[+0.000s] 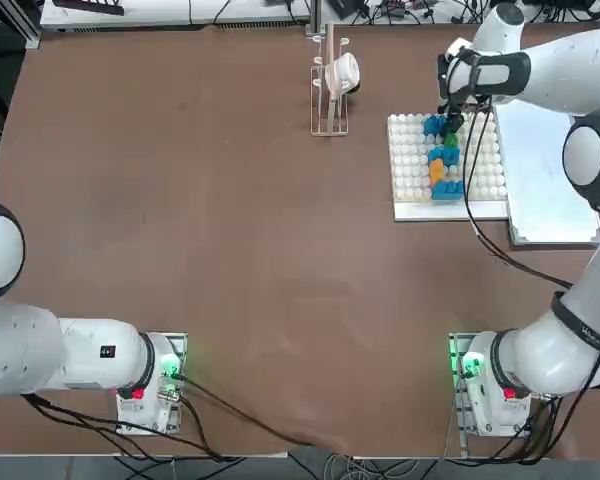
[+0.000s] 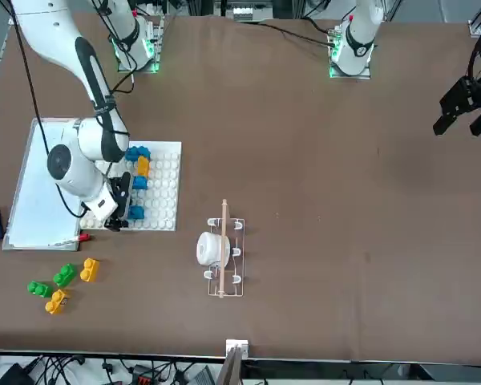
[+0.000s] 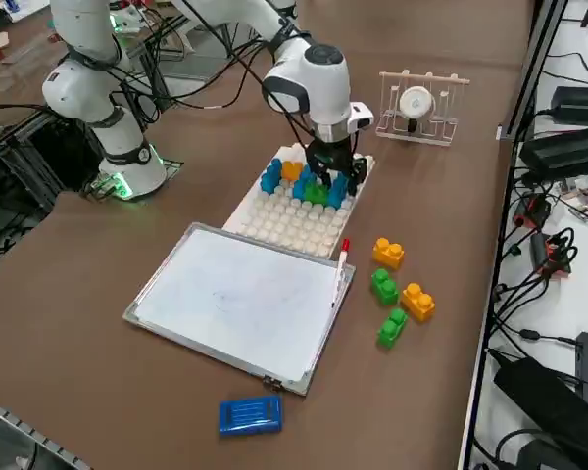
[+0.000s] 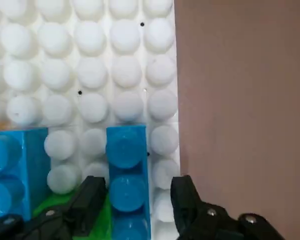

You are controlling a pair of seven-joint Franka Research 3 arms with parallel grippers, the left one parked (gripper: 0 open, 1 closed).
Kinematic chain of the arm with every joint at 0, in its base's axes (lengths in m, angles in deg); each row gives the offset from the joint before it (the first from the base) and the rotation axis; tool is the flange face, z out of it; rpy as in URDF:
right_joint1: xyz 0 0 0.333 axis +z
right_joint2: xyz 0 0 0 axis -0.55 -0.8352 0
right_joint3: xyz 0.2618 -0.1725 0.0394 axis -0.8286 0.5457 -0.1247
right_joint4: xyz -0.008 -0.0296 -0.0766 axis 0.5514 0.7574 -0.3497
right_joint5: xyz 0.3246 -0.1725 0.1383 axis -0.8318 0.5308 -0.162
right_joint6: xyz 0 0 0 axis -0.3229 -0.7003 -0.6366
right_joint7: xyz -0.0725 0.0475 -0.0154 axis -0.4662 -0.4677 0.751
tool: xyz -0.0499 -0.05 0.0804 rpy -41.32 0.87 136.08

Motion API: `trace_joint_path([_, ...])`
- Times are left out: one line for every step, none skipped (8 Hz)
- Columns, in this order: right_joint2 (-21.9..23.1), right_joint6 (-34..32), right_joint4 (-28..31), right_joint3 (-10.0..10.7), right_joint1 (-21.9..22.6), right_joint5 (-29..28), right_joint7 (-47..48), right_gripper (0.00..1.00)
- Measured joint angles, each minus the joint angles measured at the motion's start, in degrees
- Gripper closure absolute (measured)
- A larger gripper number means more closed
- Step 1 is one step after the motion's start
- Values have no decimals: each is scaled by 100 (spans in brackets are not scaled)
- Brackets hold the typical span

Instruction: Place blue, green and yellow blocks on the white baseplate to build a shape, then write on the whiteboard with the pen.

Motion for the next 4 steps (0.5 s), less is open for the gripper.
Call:
trace_joint_path([6,-9,-31,-10,6,0,-2,0])
trace_joint_path([31,-36,-70,-16,23,0,-3,0])
trace_joint_path([102,-96,-121,-22,47,0,-4,0])
trace_joint_path([256,-203,-157,-29,62,-2,67,0])
